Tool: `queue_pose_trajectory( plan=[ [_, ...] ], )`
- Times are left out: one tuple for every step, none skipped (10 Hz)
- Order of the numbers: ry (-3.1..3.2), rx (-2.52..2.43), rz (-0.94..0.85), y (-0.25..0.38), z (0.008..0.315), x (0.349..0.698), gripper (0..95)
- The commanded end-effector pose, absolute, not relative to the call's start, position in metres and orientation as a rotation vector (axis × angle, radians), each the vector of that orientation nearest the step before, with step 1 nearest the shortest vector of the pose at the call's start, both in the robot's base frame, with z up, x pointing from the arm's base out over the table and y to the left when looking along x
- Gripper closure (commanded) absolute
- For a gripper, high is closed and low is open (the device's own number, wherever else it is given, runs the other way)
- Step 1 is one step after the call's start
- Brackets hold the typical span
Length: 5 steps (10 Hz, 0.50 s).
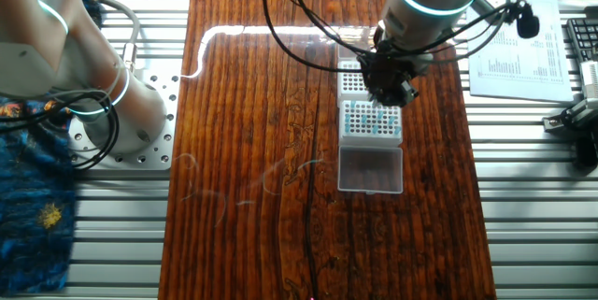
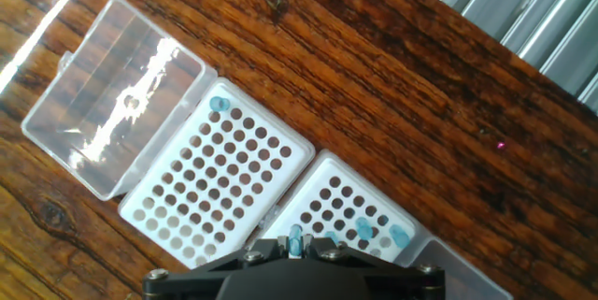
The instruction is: Transfer all medium pipette tips from one holder to another
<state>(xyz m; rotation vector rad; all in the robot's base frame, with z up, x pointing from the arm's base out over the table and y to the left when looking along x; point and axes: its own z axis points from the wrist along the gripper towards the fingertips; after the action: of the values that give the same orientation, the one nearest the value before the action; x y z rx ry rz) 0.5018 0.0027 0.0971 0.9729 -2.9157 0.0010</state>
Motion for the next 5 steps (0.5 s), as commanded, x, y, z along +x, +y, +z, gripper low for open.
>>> queue_pose_trajectory(
  plan=[
    [-2.909,0.985,-0.004,0.004,0.106,0.501,95.0],
    [-2.901,0.995,-0.005,0.006,0.115,0.500,95.0],
    [-2.891,1.007,0.001,0.008,0.124,0.500,95.0],
    [-2.883,1.016,0.012,0.009,0.130,0.501,95.0],
    [-2.878,1.015,0.006,0.011,0.138,0.503,95.0]
  ],
)
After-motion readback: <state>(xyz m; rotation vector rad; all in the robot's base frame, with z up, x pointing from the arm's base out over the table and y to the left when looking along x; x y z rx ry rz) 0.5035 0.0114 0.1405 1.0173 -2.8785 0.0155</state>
